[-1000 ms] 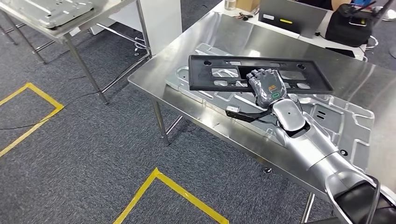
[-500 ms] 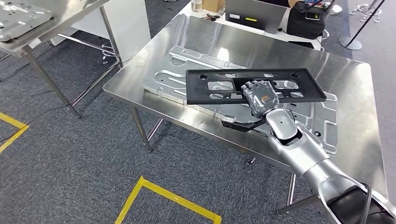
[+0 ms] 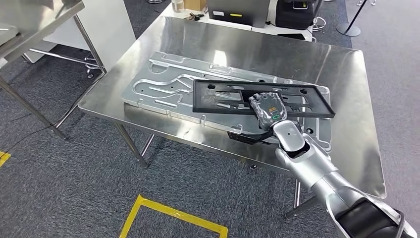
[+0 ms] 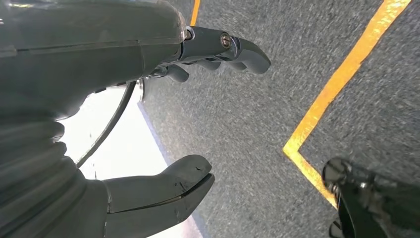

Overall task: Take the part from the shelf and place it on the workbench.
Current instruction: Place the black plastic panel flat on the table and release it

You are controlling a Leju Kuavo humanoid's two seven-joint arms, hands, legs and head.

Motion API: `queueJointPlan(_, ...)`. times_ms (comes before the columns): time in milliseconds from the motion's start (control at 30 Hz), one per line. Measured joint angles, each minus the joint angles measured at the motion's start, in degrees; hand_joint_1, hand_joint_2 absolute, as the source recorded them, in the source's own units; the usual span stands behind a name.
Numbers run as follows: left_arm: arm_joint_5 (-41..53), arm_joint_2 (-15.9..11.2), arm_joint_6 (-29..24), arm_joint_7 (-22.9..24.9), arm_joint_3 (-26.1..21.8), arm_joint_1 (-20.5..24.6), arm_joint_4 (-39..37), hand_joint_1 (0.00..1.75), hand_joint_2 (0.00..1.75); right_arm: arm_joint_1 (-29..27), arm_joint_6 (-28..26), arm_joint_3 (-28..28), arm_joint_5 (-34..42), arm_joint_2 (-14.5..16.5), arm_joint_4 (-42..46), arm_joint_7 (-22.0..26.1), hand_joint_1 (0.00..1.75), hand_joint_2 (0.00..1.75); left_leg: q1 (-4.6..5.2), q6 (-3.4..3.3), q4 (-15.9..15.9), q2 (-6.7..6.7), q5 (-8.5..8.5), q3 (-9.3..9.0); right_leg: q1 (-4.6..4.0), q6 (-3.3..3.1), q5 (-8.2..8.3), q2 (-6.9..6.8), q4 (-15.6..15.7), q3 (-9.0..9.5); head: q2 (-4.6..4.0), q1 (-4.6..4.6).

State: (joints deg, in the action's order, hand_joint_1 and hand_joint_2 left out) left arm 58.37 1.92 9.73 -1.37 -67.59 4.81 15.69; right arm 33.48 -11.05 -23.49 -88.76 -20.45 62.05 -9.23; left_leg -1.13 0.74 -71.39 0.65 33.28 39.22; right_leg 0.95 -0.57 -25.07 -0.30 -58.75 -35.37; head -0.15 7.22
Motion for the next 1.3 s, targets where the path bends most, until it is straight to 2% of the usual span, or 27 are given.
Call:
queueJointPlan(33,0.04,-0.02,-0.01,0.01,-0.01,-0.11,0.01,0.00,1.75,-0.12,0.00,-0.07,0.00,0.49,-0.35,-0.04,1.75,1.75,0.02,-0.03,-2.74,-0.16,0.66,1.49,-0.15,-0.09,-0.04,0.26,-0.03,0.03,0.00,0.00)
queueJointPlan(67,0.09,-0.04,-0.01,0.01,-0.02,-0.20,0.01,0.00,1.75,-0.24,-0.01,-0.13,0.00,0.91,-0.70,-0.12,1.75,1.75,0.03,-0.13,-3.50,-0.22,0.21,2.09,-0.29,-0.14,-0.08,0.53,-0.09,0.07,0.00,0.00)
queueJointPlan(100,0.11,-0.04,-0.01,0.01,-0.02,-0.23,0.01,0.00,1.75,-0.33,-0.01,-0.19,-0.01,1.25,-1.01,-0.23,1.75,1.75,0.04,-0.30,-1.86,-0.25,-1.34,1.53,-0.38,-0.16,-0.14,0.76,-0.16,0.14,0.00,-0.01)
queueJointPlan(167,0.12,-0.12,-0.01,0.01,-0.02,-0.24,0.02,0.00,1.75,-0.37,-0.02,-0.20,-0.02,1.65,-1.45,-0.54,1.75,1.75,0.10,-0.83,5.66,-0.51,-5.34,-1.79,-0.50,-0.03,-0.36,1.13,-0.39,0.26,0.00,0.01)
queueJointPlan(233,0.11,-0.21,-0.02,0.01,-0.02,-0.22,0.04,0.00,1.75,-0.33,-0.03,-0.19,-0.02,1.87,-1.80,-0.77,1.75,1.75,0.23,-1.19,11.19,-0.80,-7.25,-4.33,-0.72,0.27,-0.60,1.40,-0.73,0.18,0.00,0.02)
queueJointPlan(367,0.21,-0.19,-0.07,0.03,-0.02,-0.15,0.05,0.00,1.75,-0.31,-0.08,-0.18,-0.05,2.13,-2.52,-0.78,1.75,1.75,0.52,-1.08,12.32,-0.85,-7.47,-4.79,-0.74,0.08,-0.61,1.41,-0.77,0.10,0.00,0.01)
queueJointPlan(667,0.03,-0.02,-0.02,0.19,-0.03,0.22,0.05,0.00,1.75,1.14,-0.85,-0.14,-0.87,3.49,-5.28,-0.85,1.75,1.75,0.65,-1.61,12.27,-0.97,-7.49,-4.68,-0.64,0.99,-0.29,1.33,-0.15,0.32,0.00,0.01)
queueJointPlan(967,-1.01,0.22,0.80,-0.14,-0.19,0.14,0.05,0.00,1.75,1.25,-1.25,0.32,-0.92,3.83,-7.96,-0.91,1.75,1.75,0.66,-1.65,12.27,-0.96,-7.50,-4.69,-0.72,1.06,-0.30,1.32,-0.16,0.28,0.00,0.01)
queueJointPlan(1100,-1.50,0.28,1.15,-0.15,-0.33,0.16,0.05,0.00,1.75,1.44,-1.28,0.42,-0.94,3.89,-8.65,-0.89,0.00,0.00,0.60,-1.64,12.27,-0.96,-7.51,-4.70,-0.80,1.05,-0.30,1.32,-0.18,0.28,0.00,0.01)
queueJointPlan(1300,-1.84,0.31,2.55,0.77,-0.45,0.27,0.05,0.00,1.75,2.44,-1.23,1.00,-0.96,4.35,-10.57,-0.84,0.00,0.00,0.56,-1.62,12.28,-0.95,-7.52,-4.72,-0.85,1.05,-0.30,1.33,-0.21,0.28,0.00,0.01)
